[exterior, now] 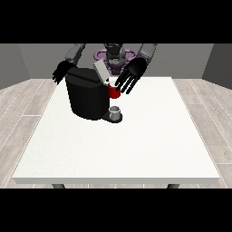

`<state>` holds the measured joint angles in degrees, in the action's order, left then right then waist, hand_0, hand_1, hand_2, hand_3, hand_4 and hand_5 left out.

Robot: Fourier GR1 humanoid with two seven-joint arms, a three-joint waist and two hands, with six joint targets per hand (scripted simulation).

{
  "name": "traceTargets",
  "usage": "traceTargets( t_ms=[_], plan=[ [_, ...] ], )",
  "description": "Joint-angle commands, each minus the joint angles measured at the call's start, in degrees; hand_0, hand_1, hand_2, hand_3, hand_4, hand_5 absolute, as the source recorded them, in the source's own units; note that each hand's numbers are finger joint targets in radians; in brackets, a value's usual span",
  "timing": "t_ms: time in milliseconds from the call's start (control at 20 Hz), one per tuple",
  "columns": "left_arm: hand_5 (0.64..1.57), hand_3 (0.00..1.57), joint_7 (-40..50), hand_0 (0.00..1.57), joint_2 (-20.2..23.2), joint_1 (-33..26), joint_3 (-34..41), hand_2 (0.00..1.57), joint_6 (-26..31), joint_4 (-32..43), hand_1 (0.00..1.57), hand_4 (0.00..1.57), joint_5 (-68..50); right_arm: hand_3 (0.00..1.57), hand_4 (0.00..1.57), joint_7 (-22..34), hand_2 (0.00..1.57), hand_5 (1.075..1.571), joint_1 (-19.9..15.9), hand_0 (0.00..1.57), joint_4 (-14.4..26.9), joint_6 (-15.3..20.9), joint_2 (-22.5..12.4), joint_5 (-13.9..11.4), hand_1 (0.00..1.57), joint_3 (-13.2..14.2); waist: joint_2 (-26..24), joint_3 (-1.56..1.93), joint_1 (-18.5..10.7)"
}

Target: Insert the coffee pod into the coffee machine and close the lid

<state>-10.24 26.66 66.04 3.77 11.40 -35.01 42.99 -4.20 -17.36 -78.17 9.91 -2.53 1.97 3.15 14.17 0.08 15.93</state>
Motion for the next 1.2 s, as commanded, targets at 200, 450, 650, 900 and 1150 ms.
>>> traceTargets(
  t_ms=[200, 450, 650, 900, 1150],
  plan=[
    [1.571, 0.00, -0.11, 0.00, 0.31, -0.97, 0.26, 0.00, 2.40, -0.27, 0.00, 0.00, 0.31, 0.00, 0.39, -1.26, 0.00, 1.571, 2.42, 0.00, 0.82, -1.14, -0.06, 1.47, 0.00, 0.93, -2.86, -0.07, -1.08],
    [1.571, 0.00, 1.75, 0.00, -2.38, -1.70, -0.19, 0.00, 3.64, -2.42, 0.00, 0.00, 0.02, 0.00, 0.39, -4.64, 0.00, 1.571, 4.74, 0.00, 3.06, -0.54, 0.93, 1.83, 0.00, 1.05, -6.66, -0.05, -3.70],
    [1.571, 0.00, 2.93, 0.00, -6.92, -5.28, 2.23, 0.00, 1.43, -2.54, 0.00, 0.00, -3.01, 0.00, 0.42, -2.77, 0.00, 1.571, 3.93, 0.00, 1.92, -0.27, -0.22, 2.31, 0.00, 2.09, -8.65, -0.07, -5.13],
    [1.571, 0.00, 0.04, 0.00, -10.89, -12.27, 11.34, 0.00, 0.09, -1.93, 0.00, 0.08, -13.52, 0.00, 0.49, 0.49, 0.00, 1.571, 10.09, 0.00, -0.93, -1.82, -0.64, 2.58, 0.00, 0.62, -17.39, -0.19, -7.22],
    [1.571, 0.00, -2.45, 0.00, -16.64, -17.98, 16.16, 0.00, 1.88, -2.42, 0.00, 0.00, -21.38, 0.00, 0.39, -0.96, 0.00, 1.571, 10.76, 0.00, -1.32, -3.36, -3.73, 1.13, 0.00, 0.71, -22.29, -0.13, -12.35]
  ],
)
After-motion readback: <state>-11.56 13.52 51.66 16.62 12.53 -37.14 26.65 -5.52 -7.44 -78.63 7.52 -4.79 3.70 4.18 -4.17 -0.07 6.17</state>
